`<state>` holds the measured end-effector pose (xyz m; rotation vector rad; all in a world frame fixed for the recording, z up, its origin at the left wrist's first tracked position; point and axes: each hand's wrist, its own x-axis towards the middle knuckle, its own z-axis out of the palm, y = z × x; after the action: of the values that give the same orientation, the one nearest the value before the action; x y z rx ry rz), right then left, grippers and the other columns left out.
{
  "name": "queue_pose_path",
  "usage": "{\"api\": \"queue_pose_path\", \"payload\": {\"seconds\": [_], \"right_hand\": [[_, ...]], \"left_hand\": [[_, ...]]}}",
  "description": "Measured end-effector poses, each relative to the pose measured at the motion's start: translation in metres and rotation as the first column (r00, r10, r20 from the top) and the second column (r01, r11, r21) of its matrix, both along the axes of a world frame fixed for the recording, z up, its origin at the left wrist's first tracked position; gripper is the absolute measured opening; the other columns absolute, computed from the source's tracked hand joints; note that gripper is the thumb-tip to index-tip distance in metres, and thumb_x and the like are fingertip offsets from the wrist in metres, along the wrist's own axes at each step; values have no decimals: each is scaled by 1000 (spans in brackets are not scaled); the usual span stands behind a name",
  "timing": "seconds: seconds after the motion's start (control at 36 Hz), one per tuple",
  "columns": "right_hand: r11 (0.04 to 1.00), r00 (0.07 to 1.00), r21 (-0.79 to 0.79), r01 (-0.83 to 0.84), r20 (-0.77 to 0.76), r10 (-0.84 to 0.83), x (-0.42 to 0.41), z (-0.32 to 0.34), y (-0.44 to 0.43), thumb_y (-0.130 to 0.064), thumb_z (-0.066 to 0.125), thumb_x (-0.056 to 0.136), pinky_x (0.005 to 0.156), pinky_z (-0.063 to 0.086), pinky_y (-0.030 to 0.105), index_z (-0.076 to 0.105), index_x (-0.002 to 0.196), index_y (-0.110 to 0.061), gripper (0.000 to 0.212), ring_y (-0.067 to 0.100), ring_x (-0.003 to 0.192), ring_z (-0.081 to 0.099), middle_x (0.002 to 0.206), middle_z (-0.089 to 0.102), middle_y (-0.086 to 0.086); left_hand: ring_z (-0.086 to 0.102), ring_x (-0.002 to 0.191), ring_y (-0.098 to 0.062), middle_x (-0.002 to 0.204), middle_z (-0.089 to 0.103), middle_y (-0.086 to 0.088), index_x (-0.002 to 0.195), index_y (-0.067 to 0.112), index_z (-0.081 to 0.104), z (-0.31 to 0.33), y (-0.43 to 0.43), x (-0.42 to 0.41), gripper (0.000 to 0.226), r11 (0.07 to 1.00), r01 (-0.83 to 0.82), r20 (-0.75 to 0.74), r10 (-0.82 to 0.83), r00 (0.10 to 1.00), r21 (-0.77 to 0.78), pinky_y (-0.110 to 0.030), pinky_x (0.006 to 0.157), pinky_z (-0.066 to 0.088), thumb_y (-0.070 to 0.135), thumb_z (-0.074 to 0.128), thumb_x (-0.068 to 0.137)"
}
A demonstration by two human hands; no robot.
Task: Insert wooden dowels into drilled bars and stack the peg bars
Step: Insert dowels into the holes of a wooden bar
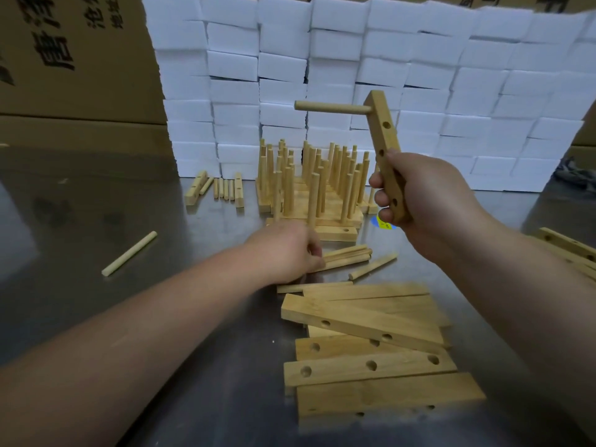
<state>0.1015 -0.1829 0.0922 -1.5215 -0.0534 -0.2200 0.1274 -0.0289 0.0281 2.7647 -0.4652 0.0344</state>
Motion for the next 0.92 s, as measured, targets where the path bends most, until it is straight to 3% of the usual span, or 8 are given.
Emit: {"api": "queue_pose_path", "payload": {"seconds": [0.08,0.28,0.39,0.47,0.61,0.78,0.92], "right_hand": [[1000,1000,-3,-5,-15,5,-1,-1,1,-23,43,97,40,37,19,58,85,-13,21,10,46,43,59,55,-3],[1000,999,27,6,-36,-5,0,-2,1,-22,41,97,40,36,19,58,85,-14,22,11,49,44,60,55,-2],[997,997,32,66,-50,-65,4,-1,-3,-21,40,97,40,36,19,57,82,-16,23,11,49,45,61,57,-2],[993,993,53,107,-61,-104,6,1,-5,-18,40,96,42,36,20,55,80,-16,23,11,50,46,65,58,-1],[992,995,96,76,-65,-70,6,-1,-4,-17,41,96,41,39,20,57,78,-11,25,12,53,49,74,57,1],[993,999,109,39,-38,-35,3,-2,0,-15,40,96,39,37,19,58,77,-9,27,11,47,47,69,57,2],[992,1000,120,-26,5,25,0,-2,0,-13,35,98,40,37,19,59,84,-13,28,9,43,46,63,57,0]], "left_hand": [[50,72,-4,76,54,14,75,34,57,-2,0,2,13,1000,25,19,-25,1000,12,-22,55,36,41,66,80],[49,76,-6,80,48,15,104,29,58,2,-3,1,23,996,51,37,-53,998,67,-20,55,34,38,63,83],[44,57,0,75,51,14,114,26,59,25,5,-5,24,997,71,75,-70,995,-7,-12,43,34,33,52,92],[42,43,-1,69,58,8,106,28,63,52,14,-11,20,989,60,145,-41,989,-133,-9,33,30,29,47,94],[40,37,1,57,48,7,91,28,61,73,16,-18,20,903,89,310,51,949,-421,-11,33,28,23,42,96],[41,58,-6,68,48,7,98,14,63,65,9,-19,29,940,52,376,83,923,-336,-16,46,29,25,35,99],[43,51,1,63,51,4,77,25,55,63,10,-18,28,920,58,399,112,910,-388,-12,46,31,26,37,98]]}}
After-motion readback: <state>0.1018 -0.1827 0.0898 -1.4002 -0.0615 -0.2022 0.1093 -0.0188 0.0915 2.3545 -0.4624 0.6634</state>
